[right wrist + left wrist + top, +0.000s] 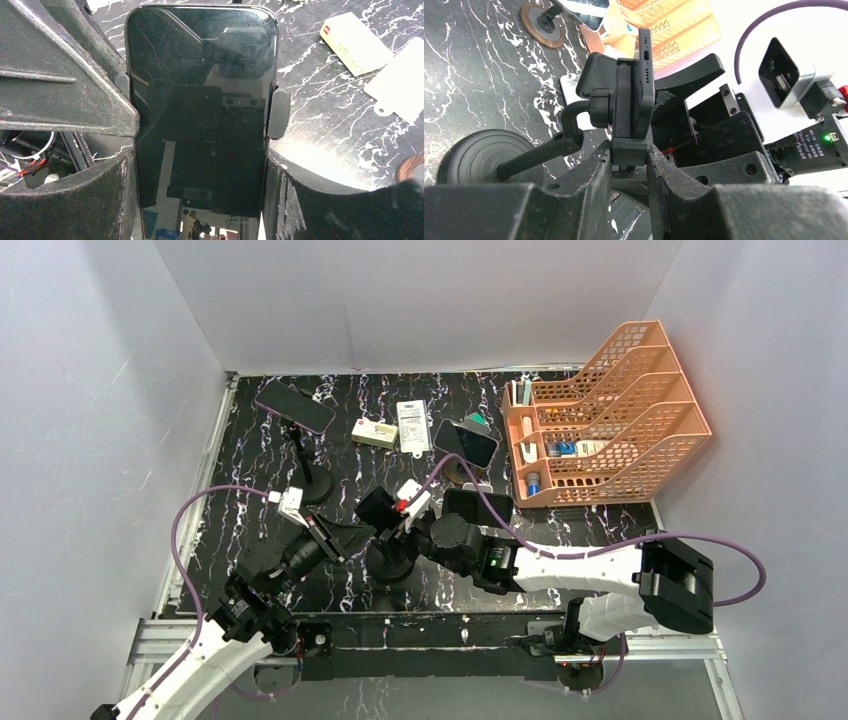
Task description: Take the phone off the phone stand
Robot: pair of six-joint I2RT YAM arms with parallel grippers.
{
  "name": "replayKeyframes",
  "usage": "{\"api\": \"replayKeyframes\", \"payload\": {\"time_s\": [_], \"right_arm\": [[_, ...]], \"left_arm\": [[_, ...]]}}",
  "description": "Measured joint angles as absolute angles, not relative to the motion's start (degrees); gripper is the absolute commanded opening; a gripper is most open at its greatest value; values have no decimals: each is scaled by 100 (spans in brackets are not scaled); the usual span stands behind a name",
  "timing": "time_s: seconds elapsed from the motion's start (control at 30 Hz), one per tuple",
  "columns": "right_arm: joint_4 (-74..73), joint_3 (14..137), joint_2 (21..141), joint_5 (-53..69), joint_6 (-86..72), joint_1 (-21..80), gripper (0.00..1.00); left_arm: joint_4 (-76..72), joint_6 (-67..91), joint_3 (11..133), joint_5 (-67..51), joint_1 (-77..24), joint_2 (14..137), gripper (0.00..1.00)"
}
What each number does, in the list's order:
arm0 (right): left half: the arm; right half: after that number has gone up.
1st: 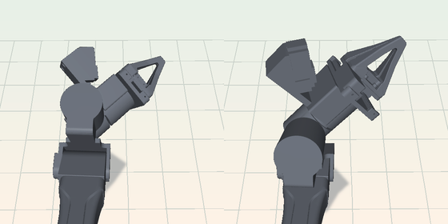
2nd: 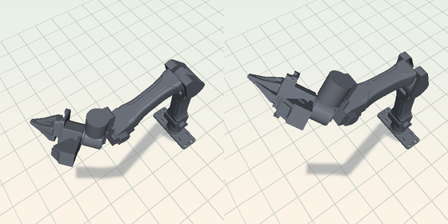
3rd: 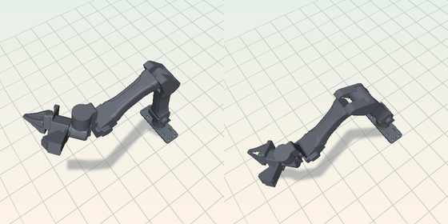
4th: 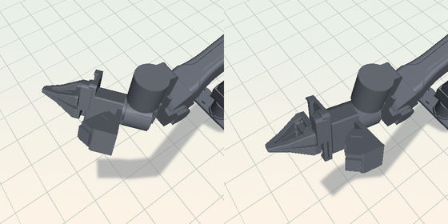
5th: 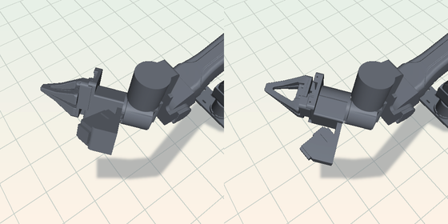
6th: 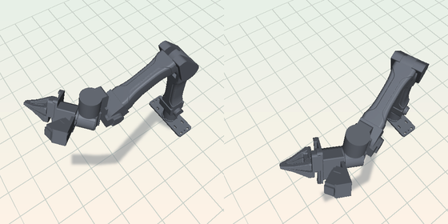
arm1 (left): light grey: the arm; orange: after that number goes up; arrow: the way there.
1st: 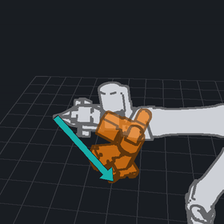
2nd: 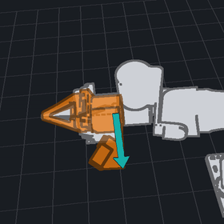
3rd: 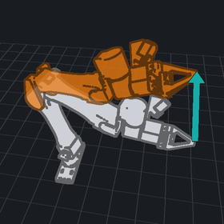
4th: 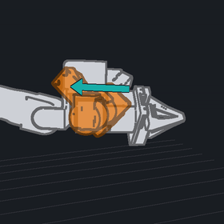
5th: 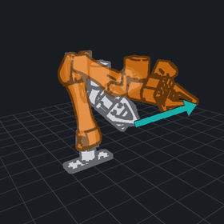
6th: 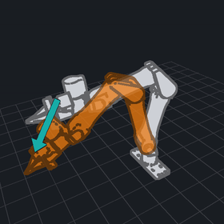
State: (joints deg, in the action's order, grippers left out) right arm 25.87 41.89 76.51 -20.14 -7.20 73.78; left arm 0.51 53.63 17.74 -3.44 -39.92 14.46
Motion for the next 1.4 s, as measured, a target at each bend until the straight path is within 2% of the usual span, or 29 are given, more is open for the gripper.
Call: {"api": "replayKeyframes", "payload": {"time_s": [0.1,0.4,0.6,1.07,1.4], "right_arm": [[2582,4191,7653,-2095,-735,7413,1],[2567,4189,7636,-2018,-950,7437,1],[2604,4077,7559,-1535,-1313,7266,1],[2864,3500,7338,-425,-2233,6831,1],[2816,3367,7067,-123,-2467,6705,1]], "left_arm": [[73,5347,1765,-346,-3992,1396,0],[-128,5358,1356,-305,-3992,753,0],[-169,5404,1177,-272,-3999,388,0],[-526,5468,851,-233,-4021,150,0],[-558,5472,840,-141,-4023,174,0]]}}
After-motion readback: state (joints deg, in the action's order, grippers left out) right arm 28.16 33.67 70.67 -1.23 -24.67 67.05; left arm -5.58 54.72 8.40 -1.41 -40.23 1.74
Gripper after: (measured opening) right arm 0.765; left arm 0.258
